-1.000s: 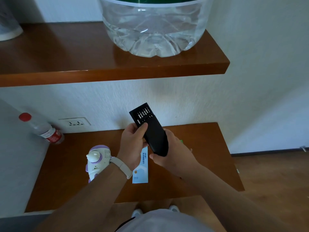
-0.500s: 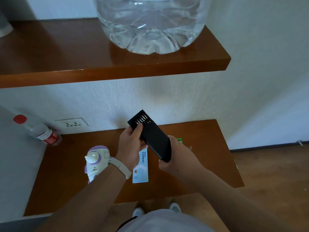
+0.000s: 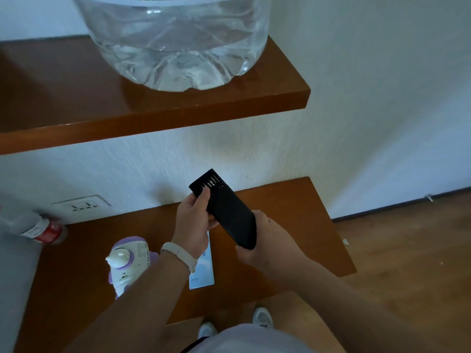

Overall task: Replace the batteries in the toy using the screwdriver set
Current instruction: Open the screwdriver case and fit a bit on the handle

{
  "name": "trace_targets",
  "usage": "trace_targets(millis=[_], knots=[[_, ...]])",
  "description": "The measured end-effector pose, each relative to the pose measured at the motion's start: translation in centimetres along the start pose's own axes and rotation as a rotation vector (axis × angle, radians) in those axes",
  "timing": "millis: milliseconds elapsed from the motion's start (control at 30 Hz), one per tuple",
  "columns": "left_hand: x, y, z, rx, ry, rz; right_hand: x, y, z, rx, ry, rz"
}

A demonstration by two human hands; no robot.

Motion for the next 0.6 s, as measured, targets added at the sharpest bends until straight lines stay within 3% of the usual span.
trace_targets(millis=[267, 467, 600], knots=[[0.7, -0.2, -0.2, 0.015, -0.023, -0.019, -0.8, 0.0, -0.3, 0.002, 0.009, -0.003], [0.4, -0.6, -0.5, 0.042, 0.072, 0.055, -0.9, -0.6, 0.3, 0.119, 0.171, 0.090], [0.0, -0.7, -1.2, 0.042, 0.109, 0.013, -0.9, -0.5, 1.1, 0.098, 0.103, 0.197]])
Point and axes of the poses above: each hand's wrist, its own z-axis towards the middle knuckle, its own x-axis out of the palm, y = z × x, the point moved 3 cm from there along z, towards the middle knuckle, and after that the axes turned 7 degrees about x, right-handed, at the moved point
